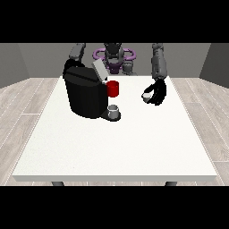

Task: Insert the coffee pod into the coffee machine and close the lid

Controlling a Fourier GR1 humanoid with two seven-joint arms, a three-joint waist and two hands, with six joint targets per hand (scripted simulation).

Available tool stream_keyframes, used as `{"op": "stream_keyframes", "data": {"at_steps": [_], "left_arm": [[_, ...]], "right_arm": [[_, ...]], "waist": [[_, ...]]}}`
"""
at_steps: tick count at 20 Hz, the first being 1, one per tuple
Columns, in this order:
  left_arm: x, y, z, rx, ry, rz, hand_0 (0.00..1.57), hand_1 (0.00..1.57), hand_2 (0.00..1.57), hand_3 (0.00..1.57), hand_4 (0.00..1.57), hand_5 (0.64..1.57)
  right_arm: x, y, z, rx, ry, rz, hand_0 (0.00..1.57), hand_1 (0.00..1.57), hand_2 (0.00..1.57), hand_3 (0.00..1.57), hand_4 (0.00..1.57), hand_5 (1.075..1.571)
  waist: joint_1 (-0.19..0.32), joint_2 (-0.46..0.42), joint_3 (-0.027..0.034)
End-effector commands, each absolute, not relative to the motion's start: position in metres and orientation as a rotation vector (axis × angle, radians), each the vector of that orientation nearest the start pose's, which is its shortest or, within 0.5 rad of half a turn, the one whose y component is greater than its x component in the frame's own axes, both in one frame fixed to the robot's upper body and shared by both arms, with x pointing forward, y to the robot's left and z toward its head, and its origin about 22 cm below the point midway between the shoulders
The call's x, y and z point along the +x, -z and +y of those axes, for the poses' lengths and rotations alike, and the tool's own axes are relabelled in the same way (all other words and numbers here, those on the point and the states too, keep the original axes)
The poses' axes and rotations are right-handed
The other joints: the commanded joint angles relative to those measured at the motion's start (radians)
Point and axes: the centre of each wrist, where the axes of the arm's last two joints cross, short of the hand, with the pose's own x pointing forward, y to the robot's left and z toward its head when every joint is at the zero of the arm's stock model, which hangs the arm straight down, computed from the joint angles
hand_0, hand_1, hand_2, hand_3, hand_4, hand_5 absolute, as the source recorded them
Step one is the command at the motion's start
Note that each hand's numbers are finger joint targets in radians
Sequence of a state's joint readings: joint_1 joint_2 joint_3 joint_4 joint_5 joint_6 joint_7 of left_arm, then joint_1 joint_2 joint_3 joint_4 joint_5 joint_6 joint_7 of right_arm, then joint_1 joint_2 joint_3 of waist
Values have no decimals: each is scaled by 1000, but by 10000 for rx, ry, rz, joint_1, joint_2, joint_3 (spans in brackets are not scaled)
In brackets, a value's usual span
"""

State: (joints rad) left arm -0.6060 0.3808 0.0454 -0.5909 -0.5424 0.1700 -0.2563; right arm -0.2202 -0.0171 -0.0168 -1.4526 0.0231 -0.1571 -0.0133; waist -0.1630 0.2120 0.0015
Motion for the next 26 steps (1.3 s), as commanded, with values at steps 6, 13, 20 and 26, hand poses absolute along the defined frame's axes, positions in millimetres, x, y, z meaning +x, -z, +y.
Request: {"op": "stream_keyframes", "data": {"at_steps": [6,13,20,26], "left_arm": [[365,21,330,7771,8118,-13285,1174,1174,1286,1183,412,1571],[401,-50,337,6769,8623,-14974,1450,1450,1452,1388,623,1571],[424,-84,279,5728,9727,-15237,1258,1258,1321,1297,529,1571],[435,-121,278,6168,9533,-16037,1255,1255,1332,1288,556,1571]], "right_arm": [[289,-28,-214,-661,467,-16549,0,0,0,0,515,1571],[296,-20,-208,-821,565,-16333,0,0,0,0,424,1571],[295,25,-229,-1270,1222,-15327,0,0,0,0,505,1571],[293,23,-222,-746,596,-15716,0,0,0,0,443,1571]], "waist": [[-151,-165,-19],[-76,-399,-20],[573,-1225,-8],[91,-997,-11]]}}
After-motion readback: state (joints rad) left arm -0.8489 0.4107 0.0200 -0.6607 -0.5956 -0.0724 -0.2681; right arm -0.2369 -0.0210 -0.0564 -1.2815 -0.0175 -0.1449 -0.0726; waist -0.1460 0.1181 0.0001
